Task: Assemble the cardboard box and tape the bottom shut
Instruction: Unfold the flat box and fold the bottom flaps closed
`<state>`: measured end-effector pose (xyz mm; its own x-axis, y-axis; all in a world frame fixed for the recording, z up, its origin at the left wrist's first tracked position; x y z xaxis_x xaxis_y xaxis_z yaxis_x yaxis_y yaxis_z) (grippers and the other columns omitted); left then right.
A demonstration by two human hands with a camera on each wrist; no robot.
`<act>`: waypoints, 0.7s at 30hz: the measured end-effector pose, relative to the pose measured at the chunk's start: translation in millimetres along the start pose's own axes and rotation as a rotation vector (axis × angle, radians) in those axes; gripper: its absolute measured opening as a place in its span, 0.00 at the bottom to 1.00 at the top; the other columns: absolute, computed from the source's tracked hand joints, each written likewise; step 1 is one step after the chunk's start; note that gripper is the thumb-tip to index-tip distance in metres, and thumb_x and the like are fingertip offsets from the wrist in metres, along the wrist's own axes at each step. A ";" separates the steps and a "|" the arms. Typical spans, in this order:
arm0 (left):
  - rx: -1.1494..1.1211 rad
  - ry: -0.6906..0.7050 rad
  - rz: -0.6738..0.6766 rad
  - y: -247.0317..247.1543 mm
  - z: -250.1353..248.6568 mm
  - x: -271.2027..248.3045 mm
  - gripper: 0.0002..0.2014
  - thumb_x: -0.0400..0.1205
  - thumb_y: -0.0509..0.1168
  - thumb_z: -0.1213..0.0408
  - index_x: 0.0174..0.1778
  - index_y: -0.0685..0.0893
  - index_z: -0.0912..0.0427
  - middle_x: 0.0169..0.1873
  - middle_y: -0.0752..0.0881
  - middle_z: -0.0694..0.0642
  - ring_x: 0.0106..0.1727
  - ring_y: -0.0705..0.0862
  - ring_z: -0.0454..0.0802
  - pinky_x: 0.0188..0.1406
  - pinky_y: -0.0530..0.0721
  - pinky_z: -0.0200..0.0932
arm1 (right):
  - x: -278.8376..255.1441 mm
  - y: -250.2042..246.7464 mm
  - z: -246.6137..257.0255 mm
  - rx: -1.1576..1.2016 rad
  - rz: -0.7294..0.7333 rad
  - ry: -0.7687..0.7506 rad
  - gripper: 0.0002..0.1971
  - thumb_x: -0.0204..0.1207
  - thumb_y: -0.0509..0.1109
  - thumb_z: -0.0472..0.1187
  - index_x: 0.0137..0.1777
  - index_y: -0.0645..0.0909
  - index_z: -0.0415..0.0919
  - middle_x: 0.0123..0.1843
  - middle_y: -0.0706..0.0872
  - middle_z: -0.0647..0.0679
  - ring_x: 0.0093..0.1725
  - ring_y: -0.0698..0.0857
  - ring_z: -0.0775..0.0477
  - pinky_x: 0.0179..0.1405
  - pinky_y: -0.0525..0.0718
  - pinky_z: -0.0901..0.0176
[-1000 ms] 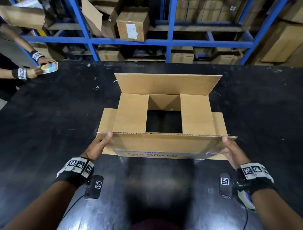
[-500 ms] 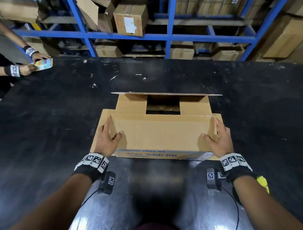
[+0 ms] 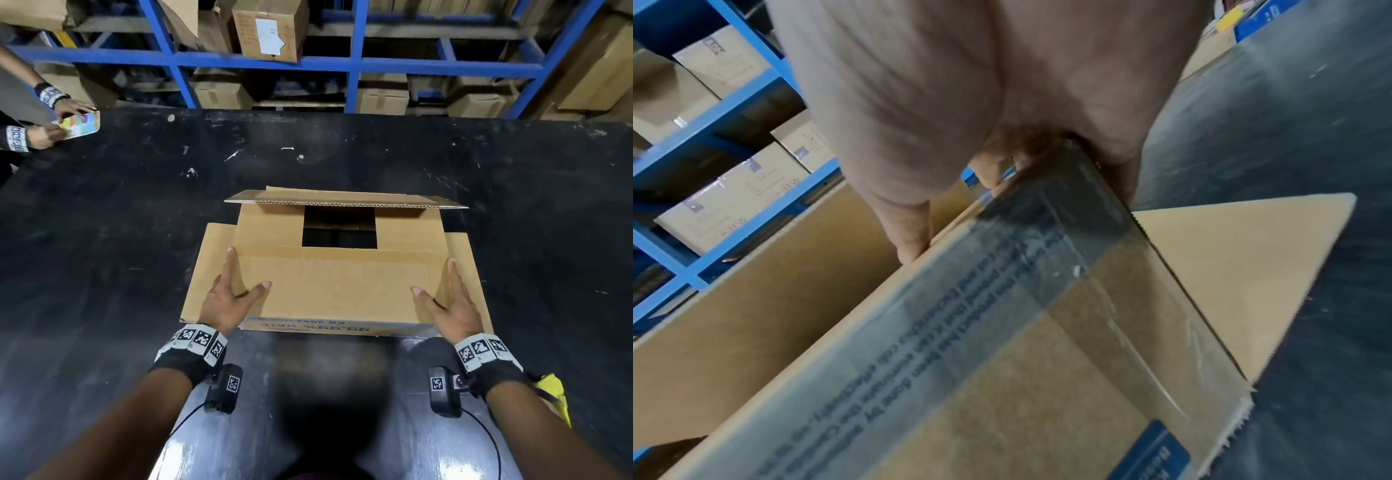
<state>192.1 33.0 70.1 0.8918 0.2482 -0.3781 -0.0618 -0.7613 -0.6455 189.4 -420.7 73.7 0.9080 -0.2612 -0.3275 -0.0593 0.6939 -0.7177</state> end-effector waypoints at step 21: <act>0.336 0.095 0.162 -24.1 -52.4 27.3 0.49 0.75 0.68 0.26 0.86 0.43 0.19 0.90 0.65 0.54 0.83 0.75 0.68 0.83 0.71 0.59 | 34.6 -35.1 41.9 -0.212 0.147 -0.081 0.48 0.69 0.68 0.76 0.87 0.48 0.75 0.89 0.66 0.50 0.83 0.73 0.34 0.80 0.72 0.40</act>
<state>241.5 26.8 110.1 0.8950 0.0724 -0.4402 -0.3347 -0.5433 -0.7699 240.3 -425.9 113.3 0.9131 -0.1075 -0.3932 -0.2706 0.5618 -0.7818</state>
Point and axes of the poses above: each hand's wrist, its own x-axis towards the middle knuckle, its own y-axis out of the palm, z = x × y, the point moved 6 cm from there along x, towards the middle knuckle
